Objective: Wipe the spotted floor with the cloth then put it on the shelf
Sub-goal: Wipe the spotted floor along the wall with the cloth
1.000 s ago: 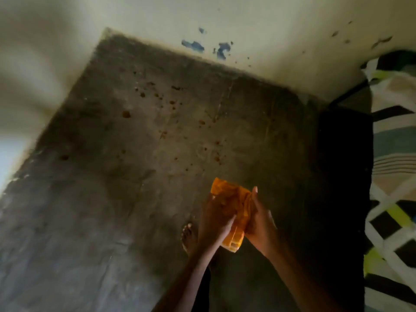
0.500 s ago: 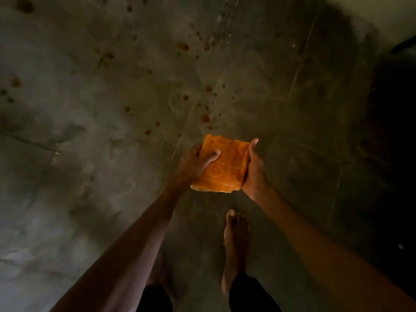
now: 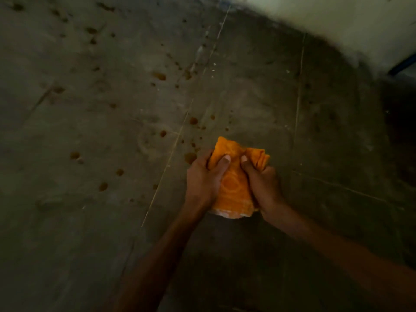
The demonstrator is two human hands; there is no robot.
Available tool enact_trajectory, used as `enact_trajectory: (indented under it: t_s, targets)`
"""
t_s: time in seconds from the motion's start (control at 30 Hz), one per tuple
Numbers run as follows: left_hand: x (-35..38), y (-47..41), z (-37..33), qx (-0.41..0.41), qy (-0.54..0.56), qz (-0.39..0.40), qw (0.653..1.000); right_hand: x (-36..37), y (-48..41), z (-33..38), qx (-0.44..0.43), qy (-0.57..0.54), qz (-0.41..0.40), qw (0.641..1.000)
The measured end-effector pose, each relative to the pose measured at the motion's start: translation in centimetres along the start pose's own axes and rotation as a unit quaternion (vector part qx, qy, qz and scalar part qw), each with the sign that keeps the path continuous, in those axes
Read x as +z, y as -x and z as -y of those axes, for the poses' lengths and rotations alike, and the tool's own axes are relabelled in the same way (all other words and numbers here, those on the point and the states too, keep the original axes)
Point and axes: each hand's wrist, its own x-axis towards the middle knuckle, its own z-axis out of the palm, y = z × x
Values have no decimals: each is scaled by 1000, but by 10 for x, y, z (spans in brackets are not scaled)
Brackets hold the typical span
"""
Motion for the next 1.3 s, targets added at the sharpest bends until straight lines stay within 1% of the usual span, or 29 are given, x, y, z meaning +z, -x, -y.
enact_trajectory:
  t_s: [0.03, 0.07, 0.13, 0.17, 0.2, 0.23, 0.3, 0.33, 0.37, 0.43, 0.53, 0.63, 0.67, 0.7, 0.73, 0.77, 0.8, 0.83, 0.87, 0.9, 0.93, 0.97, 1.03, 1.1, 1.13, 1.2, 1.23, 1.27, 1.3]
  targets:
    - [1, -6, 2, 7, -7, -6, 1000, 1, -3, -2, 18, -30, 13, 999]
    - [3, -13, -1, 13, -14, -11, 1000, 1, -5, -4, 37, -97, 32, 994]
    - [3, -21, -18, 11, -16, -26, 999, -4, -4, -2, 71, -252, 101, 960]
    - [2, -22, -27, 17, -19, -28, 999, -5, 0, -2, 80, -314, 119, 939]
    - [3, -24, -36, 22, -30, -20, 999, -6, 4, 2, 79, -338, 123, 930]
    - [4, -21, -47, 26, -48, -12, 998, -8, 11, 10, 70, -337, 115, 932]
    - [9, -18, -52, 33, -90, 3, 995, -7, 21, 11, 48, -289, 66, 954]
    - [12, -22, -53, 42, -125, 16, 991, -5, 19, 9, 12, -256, 49, 965]
    - [13, -25, -48, 41, -157, 25, 986, -4, 16, 7, -39, -203, 41, 978]
    - [11, -28, -25, 32, -191, 41, 980, -7, 2, -1, -92, -78, 30, 992]
    - [7, -18, 0, 56, -224, 80, 970, -20, -5, -17, -77, 27, 3, 997]
    - [15, -6, -5, 70, -251, 115, 959, -32, -1, -23, -36, 75, -22, 996]
    - [18, -3, -11, 84, -269, 110, 953, -36, 2, -26, -40, 120, -57, 990]
    - [20, 0, -17, 108, -305, 99, 941, -39, 6, -28, -64, 192, -109, 973]
    - [21, 2, -21, 135, -347, 83, 924, -42, 8, -31, -107, 263, -166, 944]
    - [18, 2, -26, 152, -384, 62, 909, -43, 9, -33, -158, 308, -197, 917]
    - [14, 1, -30, 158, -402, 33, 901, -41, 6, -34, -193, 323, -189, 907]
    - [8, -2, -33, 156, -404, 8, 901, -35, 4, -35, -210, 326, -154, 909]
    - [-1, -8, -33, 154, -399, -11, 904, -24, 1, -37, -211, 340, -116, 909]
    - [-11, -15, -32, 157, -399, -22, 903, -12, -1, -39, -210, 370, -86, 901]
    - [-23, -23, -29, 169, -414, -23, 894, -3, -6, -39, -210, 400, -70, 889]
    - [-37, -32, -25, 182, -440, -22, 879, 4, -17, -36, -212, 414, -62, 883]
    - [-65, -45, -15, 180, -489, -31, 853, 11, -47, -17, -222, 420, -55, 878]
    - [-91, -53, -7, 168, -511, -55, 842, 23, -96, 15, -217, 430, -62, 874]
    - [-104, -58, -6, 164, -515, -71, 838, 36, -120, 38, -202, 425, -67, 880]
    - [-126, -65, -3, 153, -525, -85, 833, 70, -134, 75, -183, 423, -65, 885]
    - [-136, -70, -3, 143, -533, -81, 830, 91, -125, 85, -208, 431, -50, 876]
    - [-144, -76, -2, 129, -536, -67, 832, 104, -105, 83, -254, 445, -33, 858]
    - [-151, -81, -3, 114, -534, -47, 836, 107, -76, 72, -306, 457, 4, 835]
